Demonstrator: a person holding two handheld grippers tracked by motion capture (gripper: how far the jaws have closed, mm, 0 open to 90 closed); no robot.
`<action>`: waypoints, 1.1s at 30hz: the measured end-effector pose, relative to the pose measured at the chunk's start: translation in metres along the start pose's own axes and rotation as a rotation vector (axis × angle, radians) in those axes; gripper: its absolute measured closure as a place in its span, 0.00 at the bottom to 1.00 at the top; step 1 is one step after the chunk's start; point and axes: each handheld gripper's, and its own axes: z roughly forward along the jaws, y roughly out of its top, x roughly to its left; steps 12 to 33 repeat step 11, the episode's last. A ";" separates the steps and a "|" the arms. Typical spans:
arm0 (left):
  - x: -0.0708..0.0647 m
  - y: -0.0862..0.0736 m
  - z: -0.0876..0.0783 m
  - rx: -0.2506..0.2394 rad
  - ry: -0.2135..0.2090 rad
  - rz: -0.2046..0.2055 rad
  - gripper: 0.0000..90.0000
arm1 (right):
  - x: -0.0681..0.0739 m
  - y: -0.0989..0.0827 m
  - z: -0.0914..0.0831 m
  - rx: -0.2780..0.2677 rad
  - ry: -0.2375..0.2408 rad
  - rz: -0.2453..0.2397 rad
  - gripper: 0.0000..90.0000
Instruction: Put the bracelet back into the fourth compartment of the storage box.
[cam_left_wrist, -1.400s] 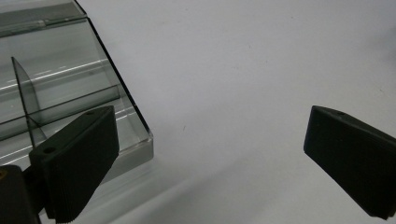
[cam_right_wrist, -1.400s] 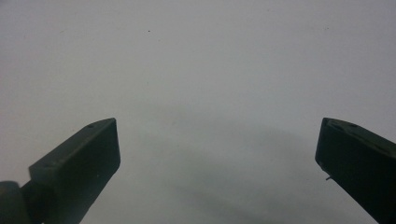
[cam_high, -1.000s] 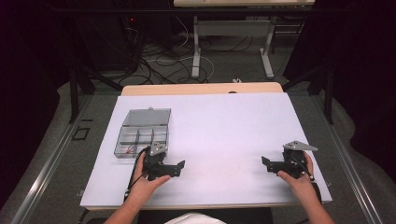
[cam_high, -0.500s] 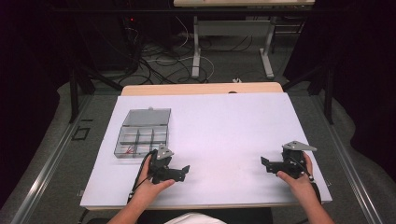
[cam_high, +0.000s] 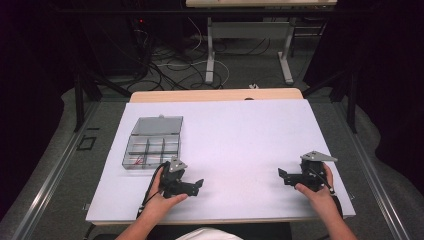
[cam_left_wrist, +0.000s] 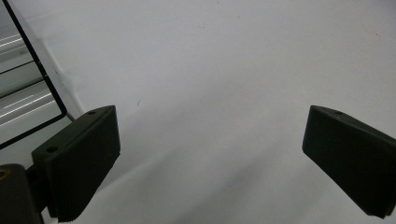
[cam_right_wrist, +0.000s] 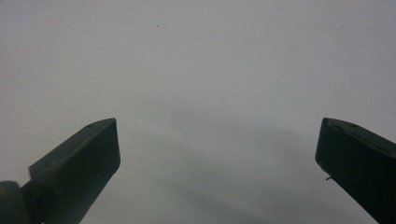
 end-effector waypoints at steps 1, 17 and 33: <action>0.000 0.000 0.000 0.001 0.000 -0.001 0.05 | 0.000 0.000 0.000 0.000 0.001 0.000 0.00; 0.002 0.000 -0.001 -0.005 0.000 -0.007 0.05 | 0.000 0.000 0.000 -0.001 0.001 0.000 0.00; 0.002 0.000 -0.001 -0.005 0.000 -0.007 0.05 | 0.000 0.000 0.000 -0.001 0.001 0.000 0.00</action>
